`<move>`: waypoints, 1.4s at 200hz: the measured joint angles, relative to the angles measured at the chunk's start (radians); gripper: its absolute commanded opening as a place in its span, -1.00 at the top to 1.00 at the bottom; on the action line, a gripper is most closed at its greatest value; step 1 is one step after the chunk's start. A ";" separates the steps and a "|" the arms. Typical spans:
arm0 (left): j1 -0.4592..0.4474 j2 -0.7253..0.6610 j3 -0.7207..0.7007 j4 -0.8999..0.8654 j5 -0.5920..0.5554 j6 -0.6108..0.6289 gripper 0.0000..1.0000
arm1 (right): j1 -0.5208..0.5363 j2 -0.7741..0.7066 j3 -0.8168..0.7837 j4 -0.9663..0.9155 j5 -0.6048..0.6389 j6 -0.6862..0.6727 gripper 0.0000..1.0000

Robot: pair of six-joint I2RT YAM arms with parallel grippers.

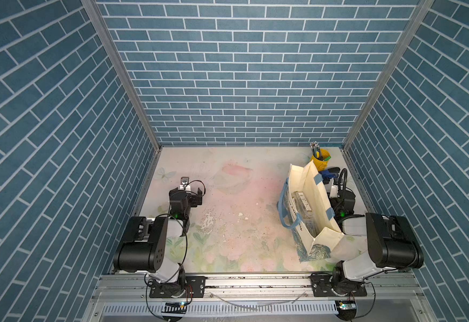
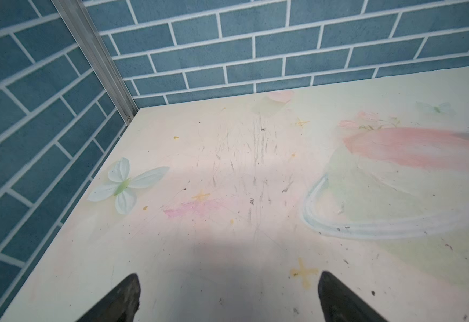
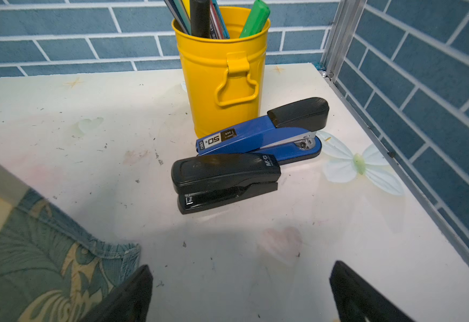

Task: Take out the compass set from the canvas bag
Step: Adjust the canvas bag at the center of the board.

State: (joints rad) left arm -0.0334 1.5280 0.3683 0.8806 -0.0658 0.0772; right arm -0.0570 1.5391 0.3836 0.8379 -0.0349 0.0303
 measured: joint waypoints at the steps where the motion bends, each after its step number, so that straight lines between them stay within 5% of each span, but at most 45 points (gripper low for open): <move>1: 0.000 0.000 0.000 0.000 0.000 0.000 -0.99 | 0.000 0.000 0.000 0.000 0.000 0.000 -0.98; 201: -0.002 0.000 0.001 0.002 -0.015 -0.002 -0.99 | 0.000 -0.002 0.000 -0.005 0.024 0.006 -0.98; 244: -0.005 -0.168 -0.002 -0.106 -0.126 -0.037 -0.99 | 0.000 -0.209 0.101 -0.304 0.144 0.032 -0.98; 280: -0.029 -0.276 0.127 -0.328 -0.170 -0.049 -0.99 | 0.000 -0.314 0.225 -0.491 0.235 0.052 -0.98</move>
State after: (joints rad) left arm -0.0624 1.2522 0.4953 0.5522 -0.2356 0.0280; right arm -0.0570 1.2251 0.6086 0.3470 0.1997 0.0826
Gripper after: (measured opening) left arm 0.995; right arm 0.990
